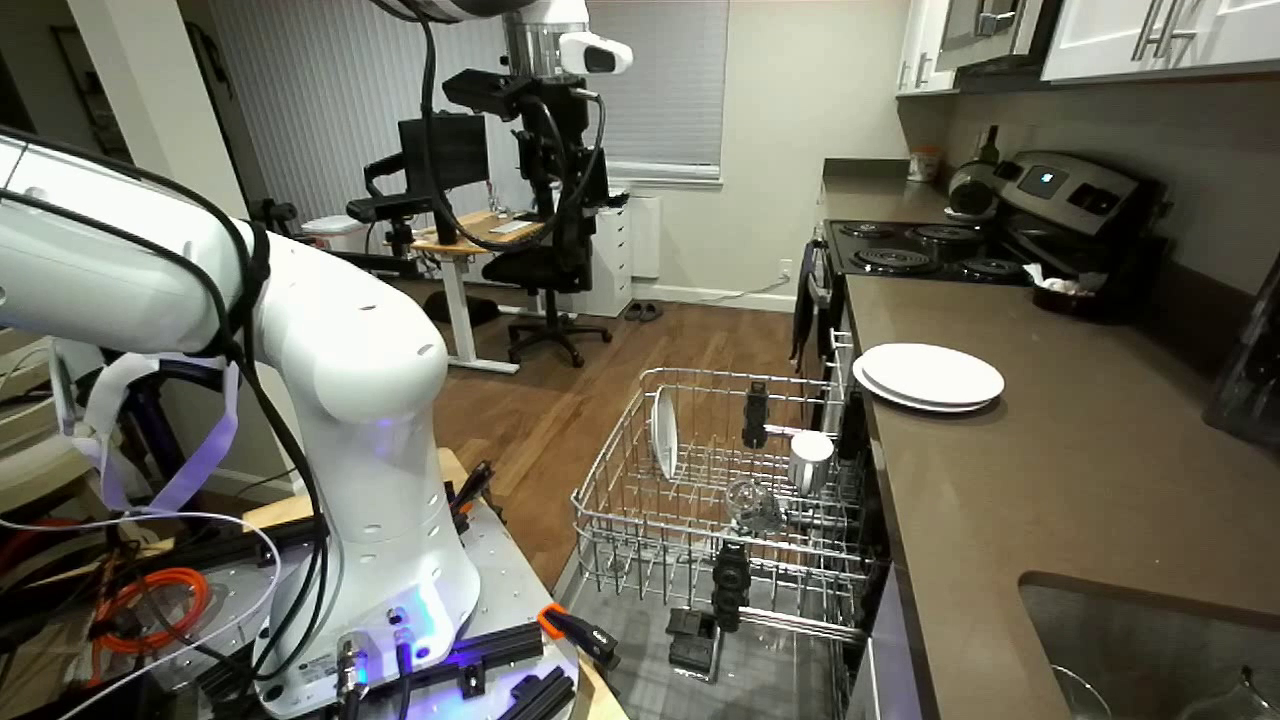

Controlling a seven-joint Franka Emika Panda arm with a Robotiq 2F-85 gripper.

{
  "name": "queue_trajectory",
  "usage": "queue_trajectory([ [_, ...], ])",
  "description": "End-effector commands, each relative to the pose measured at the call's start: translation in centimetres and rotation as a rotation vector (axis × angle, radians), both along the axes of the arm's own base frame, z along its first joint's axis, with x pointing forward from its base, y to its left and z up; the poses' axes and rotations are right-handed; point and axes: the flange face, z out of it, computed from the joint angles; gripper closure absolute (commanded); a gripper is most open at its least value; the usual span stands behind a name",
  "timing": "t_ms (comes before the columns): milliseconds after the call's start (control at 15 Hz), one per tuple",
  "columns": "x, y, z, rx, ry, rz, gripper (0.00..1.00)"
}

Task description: Move the white mug to the right side of the dishwasher

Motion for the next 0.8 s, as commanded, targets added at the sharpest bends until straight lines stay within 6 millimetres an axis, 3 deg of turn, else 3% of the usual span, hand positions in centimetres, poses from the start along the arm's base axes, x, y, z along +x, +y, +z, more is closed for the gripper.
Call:
queue_trajectory([
  [0, 1.1, 0.8, -0.5, -0.036, -0.010, 0.039, 0.00],
  [333, 6.1, 5.0, -1.8, -0.125, -0.098, 0.237, 0.00],
  [733, 15.0, 9.0, -5.9, -0.281, -0.111, 0.412, 0.00],
])
